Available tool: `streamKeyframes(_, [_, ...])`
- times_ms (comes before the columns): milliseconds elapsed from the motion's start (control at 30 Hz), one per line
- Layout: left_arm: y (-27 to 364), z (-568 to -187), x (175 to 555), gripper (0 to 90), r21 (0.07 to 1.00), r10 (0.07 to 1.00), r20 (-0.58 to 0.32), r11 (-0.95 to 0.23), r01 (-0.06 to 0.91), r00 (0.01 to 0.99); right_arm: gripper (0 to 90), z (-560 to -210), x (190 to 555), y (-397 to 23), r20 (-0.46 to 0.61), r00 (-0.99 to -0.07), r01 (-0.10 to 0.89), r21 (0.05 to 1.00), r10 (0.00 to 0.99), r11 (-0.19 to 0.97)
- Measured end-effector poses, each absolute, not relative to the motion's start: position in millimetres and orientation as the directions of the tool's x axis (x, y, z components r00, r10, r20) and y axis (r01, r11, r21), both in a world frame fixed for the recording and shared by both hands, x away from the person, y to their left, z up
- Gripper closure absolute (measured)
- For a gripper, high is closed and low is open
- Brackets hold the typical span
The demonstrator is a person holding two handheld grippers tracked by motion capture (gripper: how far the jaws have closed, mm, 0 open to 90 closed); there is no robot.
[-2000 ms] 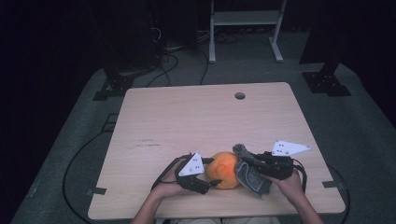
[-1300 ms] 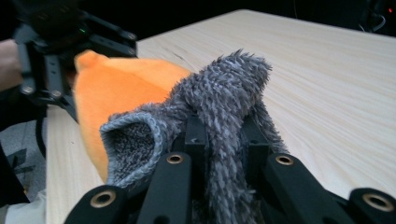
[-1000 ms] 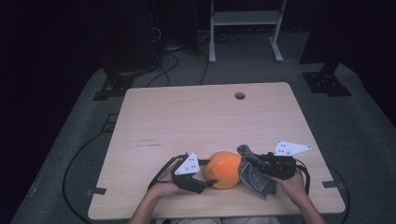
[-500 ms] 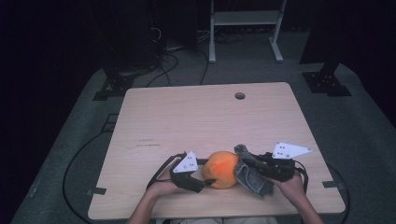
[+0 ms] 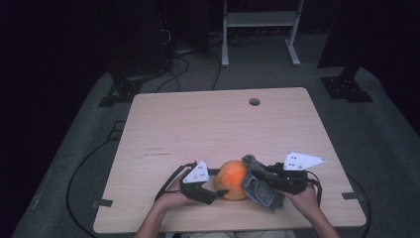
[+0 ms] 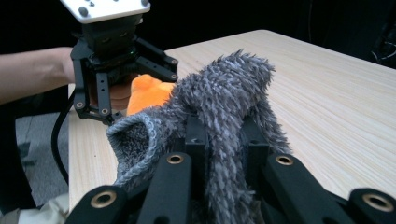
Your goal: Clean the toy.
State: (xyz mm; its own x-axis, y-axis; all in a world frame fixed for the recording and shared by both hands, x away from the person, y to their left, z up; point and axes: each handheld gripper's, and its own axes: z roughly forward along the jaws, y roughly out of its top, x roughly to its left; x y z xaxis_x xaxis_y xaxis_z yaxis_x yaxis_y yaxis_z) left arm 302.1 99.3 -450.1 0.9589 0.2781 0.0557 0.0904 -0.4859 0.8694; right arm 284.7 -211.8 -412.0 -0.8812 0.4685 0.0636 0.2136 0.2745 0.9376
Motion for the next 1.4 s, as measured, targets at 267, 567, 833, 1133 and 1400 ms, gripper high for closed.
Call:
streamKeyframes(267, [96,-450,302,30.0,0.869,0.286,0.074,-0.489,0.079,0.955,76.7,-428,297,-227,0.063,-0.855,0.254,0.916,0.515,0.311])
streamKeyframes(567, [93,-452,302,28.0,0.87,0.289,0.094,-0.488,0.062,0.953,76.6,-413,297,-227,0.052,-0.84,0.231,0.935,0.54,0.268])
streamKeyframes(833, [93,-454,302,27.8,0.878,0.288,0.095,-0.475,0.056,0.953,76.7,-425,302,-228,0.048,-0.829,0.268,0.908,0.557,0.322])
streamKeyframes(1133, [91,-454,301,24.7,0.894,0.269,0.077,-0.444,0.052,0.96,76.7,-403,284,-211,-0.02,-0.88,0.16,0.928,0.474,0.336])
streamKeyframes(1400, [80,-461,305,12.8,0.871,0.29,0.083,-0.485,0.072,0.953,76.7,-412,285,-213,-0.004,-0.876,0.181,0.924,0.483,0.336])
